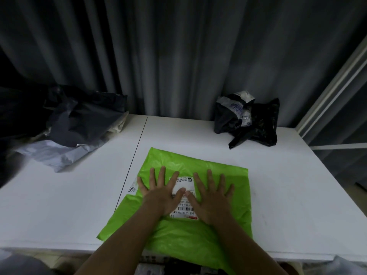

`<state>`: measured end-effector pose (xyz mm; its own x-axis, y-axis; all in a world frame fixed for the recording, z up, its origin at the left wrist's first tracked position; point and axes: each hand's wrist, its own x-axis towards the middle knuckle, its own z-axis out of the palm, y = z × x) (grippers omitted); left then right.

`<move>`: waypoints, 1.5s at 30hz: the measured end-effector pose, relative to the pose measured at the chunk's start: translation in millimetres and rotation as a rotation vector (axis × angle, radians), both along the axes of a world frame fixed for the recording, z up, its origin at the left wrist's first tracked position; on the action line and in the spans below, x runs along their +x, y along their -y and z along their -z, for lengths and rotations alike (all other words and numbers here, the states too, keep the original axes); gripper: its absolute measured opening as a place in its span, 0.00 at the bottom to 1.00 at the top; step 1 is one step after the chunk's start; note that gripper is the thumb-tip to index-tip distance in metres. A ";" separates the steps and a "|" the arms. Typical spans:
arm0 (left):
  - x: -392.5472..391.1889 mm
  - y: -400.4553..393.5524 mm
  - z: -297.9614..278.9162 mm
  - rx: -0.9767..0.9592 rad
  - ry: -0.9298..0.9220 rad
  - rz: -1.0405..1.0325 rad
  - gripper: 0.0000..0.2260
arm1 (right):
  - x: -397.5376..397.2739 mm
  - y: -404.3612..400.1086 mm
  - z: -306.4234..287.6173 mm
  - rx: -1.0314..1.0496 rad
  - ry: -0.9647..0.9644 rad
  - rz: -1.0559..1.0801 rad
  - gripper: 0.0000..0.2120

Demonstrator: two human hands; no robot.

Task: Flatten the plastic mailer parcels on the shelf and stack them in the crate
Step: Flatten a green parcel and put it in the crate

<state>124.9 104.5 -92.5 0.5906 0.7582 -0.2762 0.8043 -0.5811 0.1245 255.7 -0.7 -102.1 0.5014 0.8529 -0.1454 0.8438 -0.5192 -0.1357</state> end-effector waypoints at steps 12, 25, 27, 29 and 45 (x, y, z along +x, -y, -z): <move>13.2 -39.9 -0.9 0.119 0.041 0.256 0.40 | 31.4 -11.2 -3.5 0.048 0.036 -0.020 0.35; 19.0 -47.0 7.5 0.065 -0.003 0.229 0.42 | 34.7 -17.0 -1.9 -0.040 0.004 -0.006 0.39; 19.9 -46.0 5.1 0.049 -0.018 0.231 0.43 | 34.3 -16.6 -5.4 -0.051 -0.016 -0.003 0.38; 20.5 -45.0 2.8 0.043 -0.031 0.221 0.44 | 34.2 -16.1 -13.1 -0.081 -0.047 -0.016 0.37; -39.2 32.4 -15.6 -0.056 0.065 0.164 0.26 | -43.7 35.3 -31.9 -0.152 -0.270 0.002 0.27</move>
<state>85.7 72.1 -76.9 0.7228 0.6350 -0.2726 0.6887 -0.6943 0.2088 212.0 -36.0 -70.2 0.4286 0.8104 -0.3993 0.7870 -0.5520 -0.2755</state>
